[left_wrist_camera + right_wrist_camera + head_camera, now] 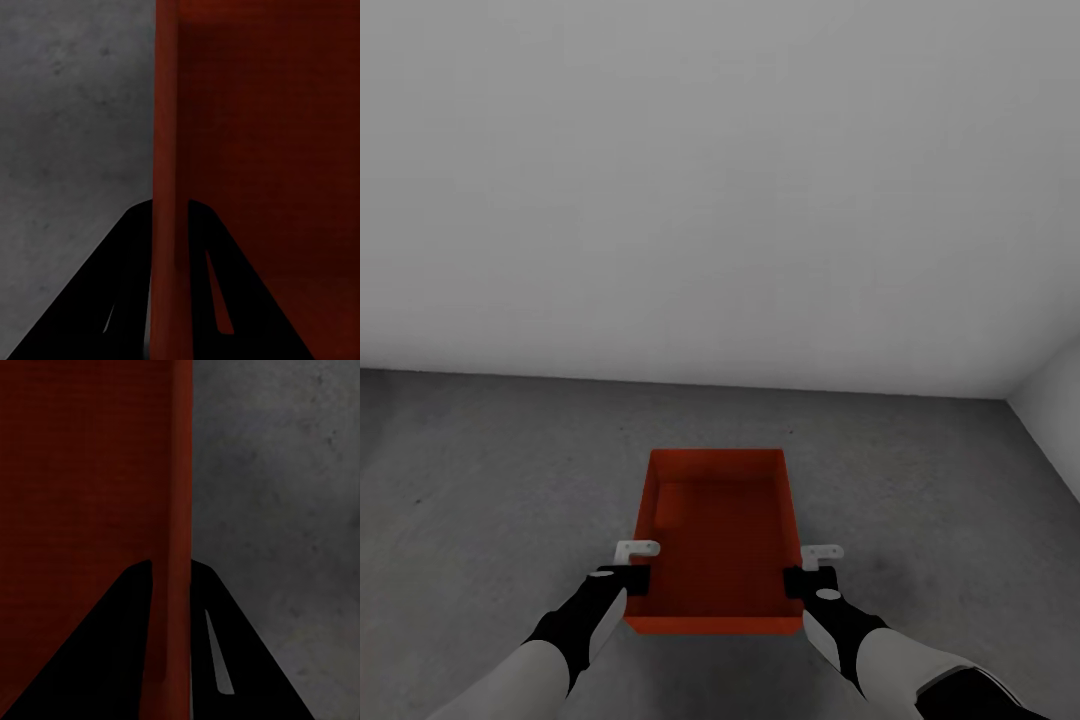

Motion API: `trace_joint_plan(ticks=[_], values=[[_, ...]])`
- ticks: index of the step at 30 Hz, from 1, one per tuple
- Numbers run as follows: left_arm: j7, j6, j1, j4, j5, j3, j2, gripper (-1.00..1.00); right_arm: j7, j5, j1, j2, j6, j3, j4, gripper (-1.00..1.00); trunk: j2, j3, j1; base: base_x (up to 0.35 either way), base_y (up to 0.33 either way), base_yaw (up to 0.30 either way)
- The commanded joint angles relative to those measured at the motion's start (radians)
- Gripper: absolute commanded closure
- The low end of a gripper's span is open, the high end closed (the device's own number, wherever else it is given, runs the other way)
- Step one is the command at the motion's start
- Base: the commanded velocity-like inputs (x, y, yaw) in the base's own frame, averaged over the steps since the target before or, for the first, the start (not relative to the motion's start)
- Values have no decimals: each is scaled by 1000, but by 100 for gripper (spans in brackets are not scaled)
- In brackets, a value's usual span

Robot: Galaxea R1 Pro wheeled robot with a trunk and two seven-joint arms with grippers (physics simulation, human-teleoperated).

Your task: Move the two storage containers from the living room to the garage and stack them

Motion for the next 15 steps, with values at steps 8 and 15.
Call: trace_joint_plan(ticks=[8, 15], values=[[13, 7, -1, -3, 4, 59, 29, 100, 1, -7, 0, -2, -4, -13, -1, 100, -57, -26, 31, 0, 0, -133], [13, 7, -1, -4, 4, 59, 29, 100, 1, -7, 0, -2, -4, -12, -1, 100, -106, -48, 58, 0, 0, -16]])
